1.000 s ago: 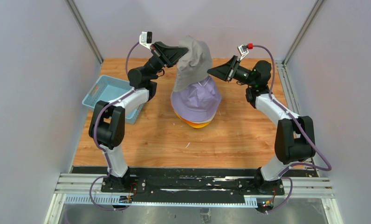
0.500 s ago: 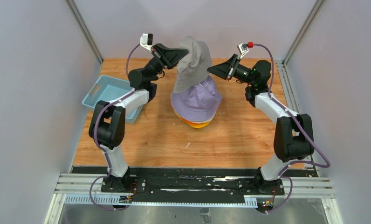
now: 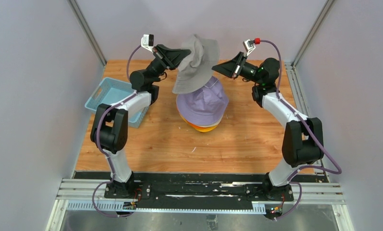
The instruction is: Stack the hats
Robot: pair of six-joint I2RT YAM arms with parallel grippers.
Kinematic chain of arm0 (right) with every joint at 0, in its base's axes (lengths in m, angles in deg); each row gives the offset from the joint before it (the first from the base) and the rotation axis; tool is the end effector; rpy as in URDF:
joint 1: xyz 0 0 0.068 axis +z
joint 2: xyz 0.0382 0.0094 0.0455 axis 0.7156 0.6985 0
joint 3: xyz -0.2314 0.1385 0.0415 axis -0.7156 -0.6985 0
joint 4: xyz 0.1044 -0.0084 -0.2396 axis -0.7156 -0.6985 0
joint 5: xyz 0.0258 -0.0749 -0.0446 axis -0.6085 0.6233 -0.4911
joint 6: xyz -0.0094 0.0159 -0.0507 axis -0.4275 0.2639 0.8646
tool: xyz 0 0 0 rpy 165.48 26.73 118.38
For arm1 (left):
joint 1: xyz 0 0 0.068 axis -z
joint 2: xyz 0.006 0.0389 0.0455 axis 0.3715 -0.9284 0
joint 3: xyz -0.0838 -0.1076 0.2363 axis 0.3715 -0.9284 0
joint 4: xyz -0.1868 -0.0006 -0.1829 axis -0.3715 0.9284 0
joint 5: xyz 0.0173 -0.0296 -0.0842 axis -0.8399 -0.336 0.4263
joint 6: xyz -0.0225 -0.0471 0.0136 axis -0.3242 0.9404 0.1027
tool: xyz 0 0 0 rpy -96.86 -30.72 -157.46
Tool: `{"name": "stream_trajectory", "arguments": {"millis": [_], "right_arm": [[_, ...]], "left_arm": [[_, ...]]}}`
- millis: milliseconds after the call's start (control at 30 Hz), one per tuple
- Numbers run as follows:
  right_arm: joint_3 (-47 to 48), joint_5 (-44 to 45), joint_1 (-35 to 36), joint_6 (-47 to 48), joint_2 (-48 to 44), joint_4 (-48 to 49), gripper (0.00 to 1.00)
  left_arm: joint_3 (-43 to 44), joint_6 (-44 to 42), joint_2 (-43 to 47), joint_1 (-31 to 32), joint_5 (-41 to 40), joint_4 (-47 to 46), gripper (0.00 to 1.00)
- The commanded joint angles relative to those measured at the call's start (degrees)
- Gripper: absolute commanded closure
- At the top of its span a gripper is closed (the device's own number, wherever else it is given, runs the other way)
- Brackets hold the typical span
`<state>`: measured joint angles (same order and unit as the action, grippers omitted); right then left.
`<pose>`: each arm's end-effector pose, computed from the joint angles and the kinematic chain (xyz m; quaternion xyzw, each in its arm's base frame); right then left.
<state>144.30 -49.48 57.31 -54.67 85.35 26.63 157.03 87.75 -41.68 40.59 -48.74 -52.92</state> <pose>0.3575 0.1039 0.3603 -0.1228 0.6068 0.6744 0.4024 0.3636 -0.1450 0.3722 0.0423 0.4122 -0.8036 0.4273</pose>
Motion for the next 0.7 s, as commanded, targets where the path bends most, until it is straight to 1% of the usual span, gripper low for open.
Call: {"name": "stream_trajectory", "arguments": {"millis": [0,100,267,367,500,567,667], "right_arm": [[5.36,-0.23,1.0,3.55,-3.45,-4.87,0.99],[8.57,-0.19,1.74,4.21,-3.14,-7.9,0.99],[14.36,-0.01,4.88,5.8,-0.76,-12.76,1.0],[17.09,0.52,7.15,8.24,0.75,-16.47,0.99],[19.69,0.79,9.46,9.23,3.13,-17.64,0.99],[21.14,0.91,9.96,9.46,4.59,-18.09,0.99],[23.65,0.85,10.56,9.4,7.14,-18.48,0.99]], "left_arm": [[-1.09,-3.37,3.07,-3.77,0.46,3.99,1.0],[-2.25,-8.41,6.98,-6.11,1.05,12.96,1.0],[-2.92,-16.55,12.69,-8.25,1.62,29.02,0.99],[-2.88,-23.24,15.55,-8.87,1.61,37.69,0.99],[-1.97,-33.48,18.76,-9.41,0.33,49.4,0.98],[-1.54,-36.49,19.8,-9.78,-0.46,53.59,0.98],[-1.12,-39.53,20.27,-10.86,-1.02,56.42,0.98]]}}
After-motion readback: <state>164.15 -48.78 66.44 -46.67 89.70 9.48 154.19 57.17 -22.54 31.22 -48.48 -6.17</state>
